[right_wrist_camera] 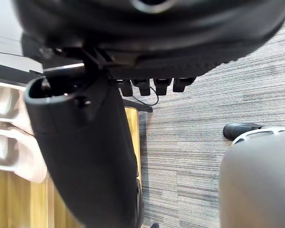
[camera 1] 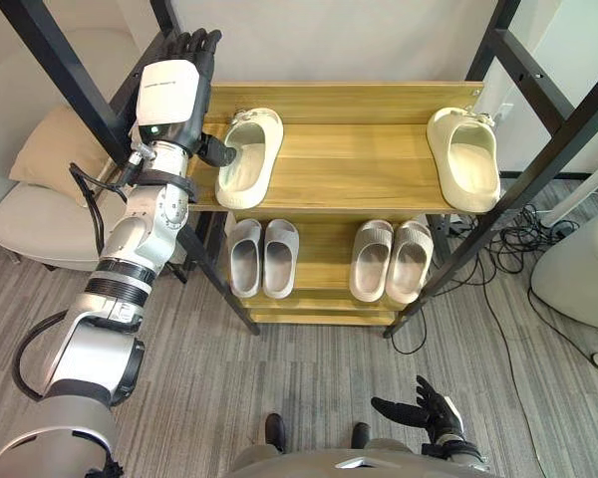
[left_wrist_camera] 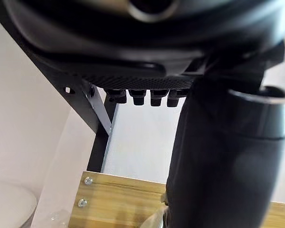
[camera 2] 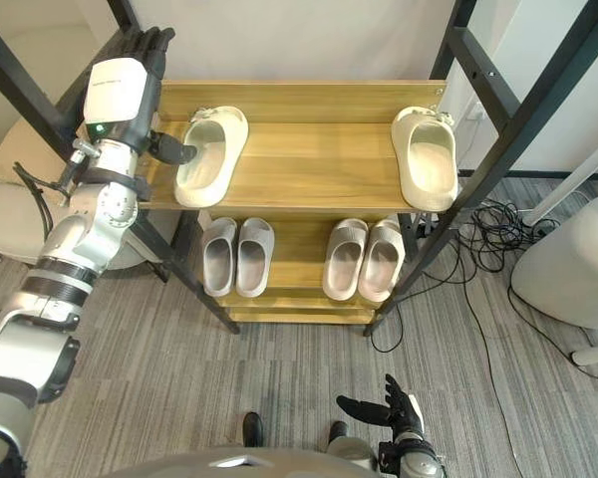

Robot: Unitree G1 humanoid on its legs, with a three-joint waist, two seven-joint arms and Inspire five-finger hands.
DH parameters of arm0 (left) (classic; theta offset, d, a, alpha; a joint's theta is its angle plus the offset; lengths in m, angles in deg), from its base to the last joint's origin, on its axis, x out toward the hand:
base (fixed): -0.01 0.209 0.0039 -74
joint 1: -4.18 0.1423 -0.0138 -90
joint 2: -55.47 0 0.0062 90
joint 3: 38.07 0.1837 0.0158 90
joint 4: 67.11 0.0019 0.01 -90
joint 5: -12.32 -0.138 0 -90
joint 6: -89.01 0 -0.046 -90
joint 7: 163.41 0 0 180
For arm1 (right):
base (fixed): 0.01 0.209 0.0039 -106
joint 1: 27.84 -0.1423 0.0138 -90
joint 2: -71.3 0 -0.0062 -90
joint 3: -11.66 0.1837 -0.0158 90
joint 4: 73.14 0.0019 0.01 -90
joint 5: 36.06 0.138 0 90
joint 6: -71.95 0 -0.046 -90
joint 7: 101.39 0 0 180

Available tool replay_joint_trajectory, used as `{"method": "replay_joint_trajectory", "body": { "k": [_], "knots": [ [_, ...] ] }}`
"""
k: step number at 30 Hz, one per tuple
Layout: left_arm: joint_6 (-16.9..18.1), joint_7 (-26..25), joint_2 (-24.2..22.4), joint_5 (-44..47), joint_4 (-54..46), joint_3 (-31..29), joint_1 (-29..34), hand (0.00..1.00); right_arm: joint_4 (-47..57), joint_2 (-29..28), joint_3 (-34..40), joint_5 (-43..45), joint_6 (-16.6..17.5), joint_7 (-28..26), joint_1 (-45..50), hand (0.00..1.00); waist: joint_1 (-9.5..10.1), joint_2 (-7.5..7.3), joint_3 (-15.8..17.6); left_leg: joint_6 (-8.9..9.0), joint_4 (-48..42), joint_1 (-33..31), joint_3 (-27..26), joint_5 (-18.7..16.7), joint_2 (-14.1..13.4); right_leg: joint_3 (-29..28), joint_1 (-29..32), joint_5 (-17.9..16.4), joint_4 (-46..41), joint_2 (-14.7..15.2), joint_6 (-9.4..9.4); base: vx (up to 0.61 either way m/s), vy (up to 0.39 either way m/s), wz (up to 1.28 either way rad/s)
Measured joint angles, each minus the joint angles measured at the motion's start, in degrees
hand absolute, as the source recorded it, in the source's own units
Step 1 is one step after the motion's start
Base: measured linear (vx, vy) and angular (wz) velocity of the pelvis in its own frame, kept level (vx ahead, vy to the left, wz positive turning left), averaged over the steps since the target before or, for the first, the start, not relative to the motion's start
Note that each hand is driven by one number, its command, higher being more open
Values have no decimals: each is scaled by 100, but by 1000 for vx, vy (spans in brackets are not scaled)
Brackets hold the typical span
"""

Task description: Organize the slippers on the shoe rack

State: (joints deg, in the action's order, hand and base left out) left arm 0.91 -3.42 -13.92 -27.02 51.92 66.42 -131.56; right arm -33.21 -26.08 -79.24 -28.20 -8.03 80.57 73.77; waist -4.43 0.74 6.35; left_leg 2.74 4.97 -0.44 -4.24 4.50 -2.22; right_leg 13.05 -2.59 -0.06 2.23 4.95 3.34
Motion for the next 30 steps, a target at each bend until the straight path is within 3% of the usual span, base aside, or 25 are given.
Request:
{"method": "replay_joint_trajectory", "body": {
  "k": [15,16,30],
  "knots": [
    [-115,-84,4,43,395,-151,-309,100,157,-46,98,-6,3,83,82,100,-94,6,126,6,1,-73,-189,-5,-21,-247,205,89,-12,-8,9,-25,12,-9],
    [-115,-84,4,49,395,-151,-309,0,158,-61,136,-6,2,85,87,100,-99,9,128,6,1,-74,-192,-5,-21,-252,212,90,-12,-9,8,1,-2,-9],
    [-118,-94,11,53,802,-145,-544,0,264,-72,206,-115,8,130,133,100,-129,44,197,6,1,-192,-332,-7,-38,-465,463,190,-50,-14,-1,-25,10,-7]
  ]
}}
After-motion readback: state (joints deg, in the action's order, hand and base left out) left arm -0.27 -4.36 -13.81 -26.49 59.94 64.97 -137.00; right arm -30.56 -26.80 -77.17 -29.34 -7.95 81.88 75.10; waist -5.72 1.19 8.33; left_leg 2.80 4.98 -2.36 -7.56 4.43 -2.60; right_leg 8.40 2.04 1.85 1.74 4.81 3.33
